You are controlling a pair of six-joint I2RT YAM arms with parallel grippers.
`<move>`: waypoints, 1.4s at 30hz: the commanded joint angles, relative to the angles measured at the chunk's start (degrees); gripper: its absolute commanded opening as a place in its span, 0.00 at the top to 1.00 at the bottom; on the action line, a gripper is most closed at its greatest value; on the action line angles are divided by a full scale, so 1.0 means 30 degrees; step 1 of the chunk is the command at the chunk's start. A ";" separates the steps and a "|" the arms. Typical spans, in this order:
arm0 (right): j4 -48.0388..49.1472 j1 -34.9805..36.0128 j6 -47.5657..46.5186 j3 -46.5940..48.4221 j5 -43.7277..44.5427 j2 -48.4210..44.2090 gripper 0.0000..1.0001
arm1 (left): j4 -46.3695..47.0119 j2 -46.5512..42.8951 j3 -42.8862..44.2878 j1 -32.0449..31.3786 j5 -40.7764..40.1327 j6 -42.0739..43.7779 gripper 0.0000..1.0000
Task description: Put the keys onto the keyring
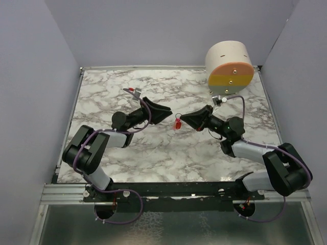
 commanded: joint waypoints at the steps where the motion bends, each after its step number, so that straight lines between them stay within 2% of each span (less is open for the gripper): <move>1: -0.1756 -0.0038 -0.1137 0.0339 0.1157 -0.1071 0.99 | 0.4261 -0.0588 0.0259 0.0587 -0.0302 0.0050 0.53; 7: -0.4120 -0.0038 -0.1978 0.0750 0.2141 -0.1907 0.99 | 0.4254 -0.1082 -0.1520 0.0301 -0.0845 0.2280 0.52; 14: -0.8693 -0.0034 -0.3431 0.2243 0.2702 -0.2500 0.99 | 0.4190 -0.0938 -0.2720 -0.0762 -0.1453 0.4896 0.49; 21: -1.1437 -0.0008 -0.4852 0.2986 0.3964 -0.2988 0.99 | 0.3494 -0.0518 -0.2923 -0.2099 -0.3202 0.7728 0.39; 26: -1.2279 -0.0008 -0.5171 0.3381 0.4034 -0.2872 0.99 | 0.1693 -0.1009 -0.2804 -0.3455 -0.5153 1.0664 0.24; 29: -1.2766 -0.0008 -0.5305 0.3610 0.3967 -0.2824 0.99 | 0.0815 -0.1142 -0.2707 -0.3990 -0.6392 1.2167 0.04; 30: -1.2805 -0.0023 -0.5320 0.3626 0.3925 -0.2854 0.99 | 0.0777 -0.1093 -0.2727 -0.4140 -0.6756 1.2636 0.01; 42: -1.3685 -0.0008 -0.5584 0.3999 0.3080 -0.3477 0.99 | 0.1579 0.1212 -0.1729 -0.4925 -0.9146 1.5540 0.01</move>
